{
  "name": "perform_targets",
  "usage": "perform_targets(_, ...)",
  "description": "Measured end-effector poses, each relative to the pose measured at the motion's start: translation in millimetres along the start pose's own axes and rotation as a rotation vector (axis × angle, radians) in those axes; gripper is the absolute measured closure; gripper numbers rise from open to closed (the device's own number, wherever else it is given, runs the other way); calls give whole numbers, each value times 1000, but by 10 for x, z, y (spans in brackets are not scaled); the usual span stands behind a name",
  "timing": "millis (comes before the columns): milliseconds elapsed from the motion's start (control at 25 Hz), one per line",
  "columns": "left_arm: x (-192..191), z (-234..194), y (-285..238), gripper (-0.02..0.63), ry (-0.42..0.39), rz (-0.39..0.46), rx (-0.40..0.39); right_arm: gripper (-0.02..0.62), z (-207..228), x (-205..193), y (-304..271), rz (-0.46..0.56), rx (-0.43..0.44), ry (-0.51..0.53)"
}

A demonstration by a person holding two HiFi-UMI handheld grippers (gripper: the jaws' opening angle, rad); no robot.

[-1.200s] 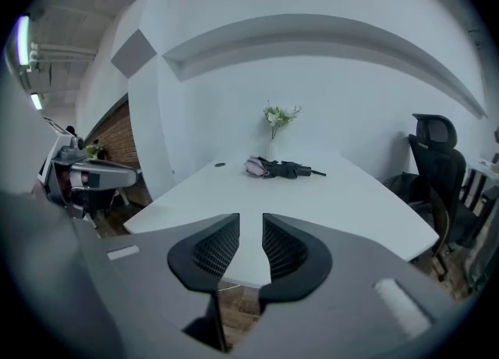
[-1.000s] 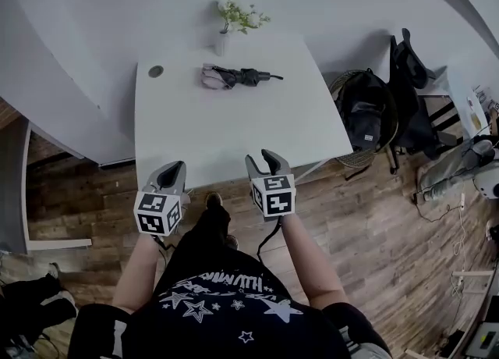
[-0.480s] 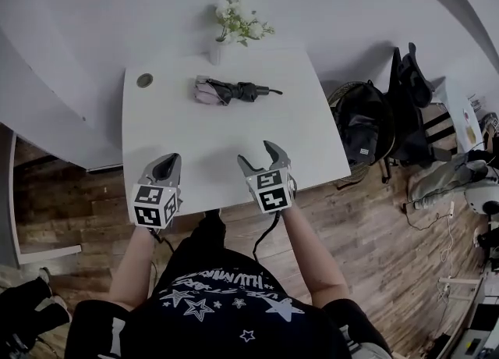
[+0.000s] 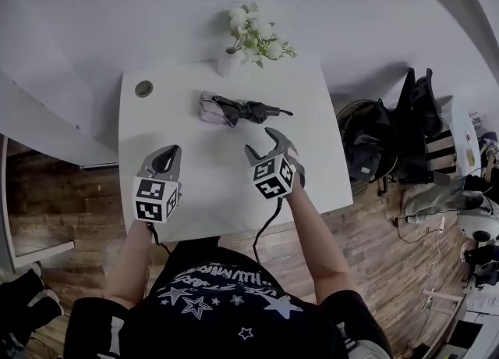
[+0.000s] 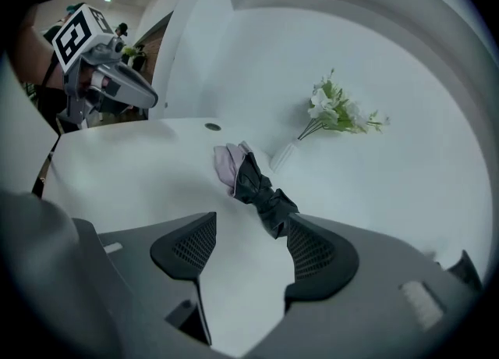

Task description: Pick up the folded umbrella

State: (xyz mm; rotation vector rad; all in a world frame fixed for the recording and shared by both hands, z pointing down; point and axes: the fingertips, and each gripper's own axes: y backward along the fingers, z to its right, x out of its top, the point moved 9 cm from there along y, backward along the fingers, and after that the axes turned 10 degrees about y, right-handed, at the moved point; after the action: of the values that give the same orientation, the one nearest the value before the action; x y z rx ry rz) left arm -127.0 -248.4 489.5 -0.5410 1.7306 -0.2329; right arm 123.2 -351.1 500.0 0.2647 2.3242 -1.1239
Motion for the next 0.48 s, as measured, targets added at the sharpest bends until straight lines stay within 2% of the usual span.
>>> perform_targets(480,231,-357,-403,603,41,-5,21,268,345,196,-785,-106,124,193)
